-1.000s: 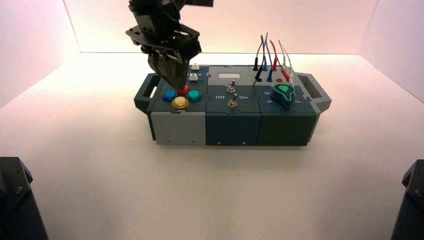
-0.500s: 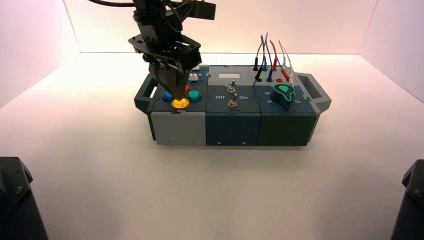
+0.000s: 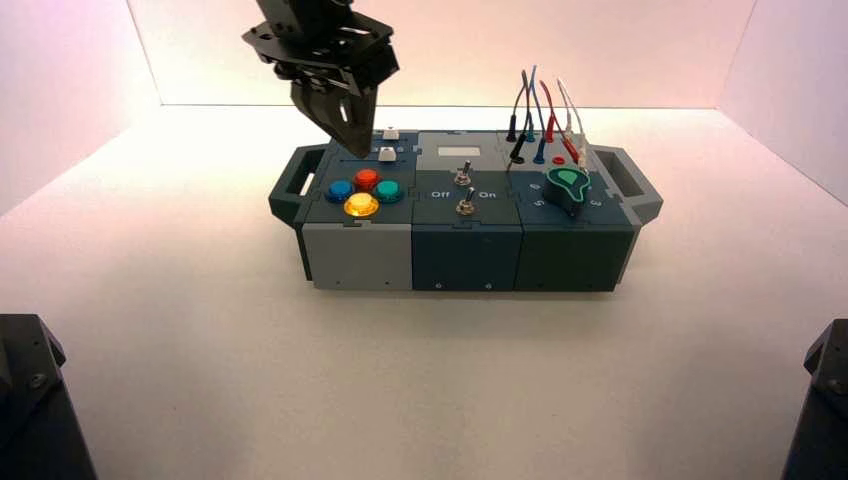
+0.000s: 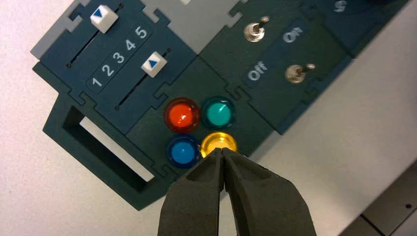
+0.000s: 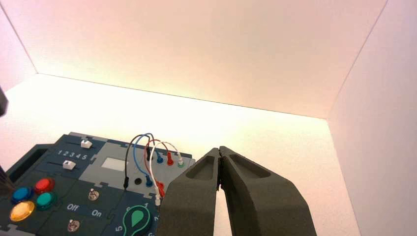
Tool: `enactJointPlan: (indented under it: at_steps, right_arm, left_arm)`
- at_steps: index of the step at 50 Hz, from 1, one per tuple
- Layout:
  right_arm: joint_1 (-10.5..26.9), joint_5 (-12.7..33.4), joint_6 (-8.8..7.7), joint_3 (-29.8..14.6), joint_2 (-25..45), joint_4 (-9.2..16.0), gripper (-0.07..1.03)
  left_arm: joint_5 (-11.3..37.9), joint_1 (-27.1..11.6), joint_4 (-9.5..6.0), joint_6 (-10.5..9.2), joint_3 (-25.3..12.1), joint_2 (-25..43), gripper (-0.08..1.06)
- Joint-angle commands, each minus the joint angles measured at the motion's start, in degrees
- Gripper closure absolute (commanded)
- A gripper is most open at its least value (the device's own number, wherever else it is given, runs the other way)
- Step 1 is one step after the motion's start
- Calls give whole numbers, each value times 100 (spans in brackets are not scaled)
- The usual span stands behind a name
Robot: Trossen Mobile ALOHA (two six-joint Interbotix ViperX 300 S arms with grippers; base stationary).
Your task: Push the yellow button with the left gripper.
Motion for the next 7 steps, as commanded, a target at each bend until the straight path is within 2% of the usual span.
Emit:
enactJointPlan:
  at_steps: [1, 7]
  right_arm:
    - [9, 0, 0, -105, 114, 18, 99]
    - [9, 26, 0, -114, 176, 18, 99]
  left_arm:
    - [-35, 0, 18, 26, -18, -246, 101]
    - [-26, 26, 44, 26, -35, -211, 101]
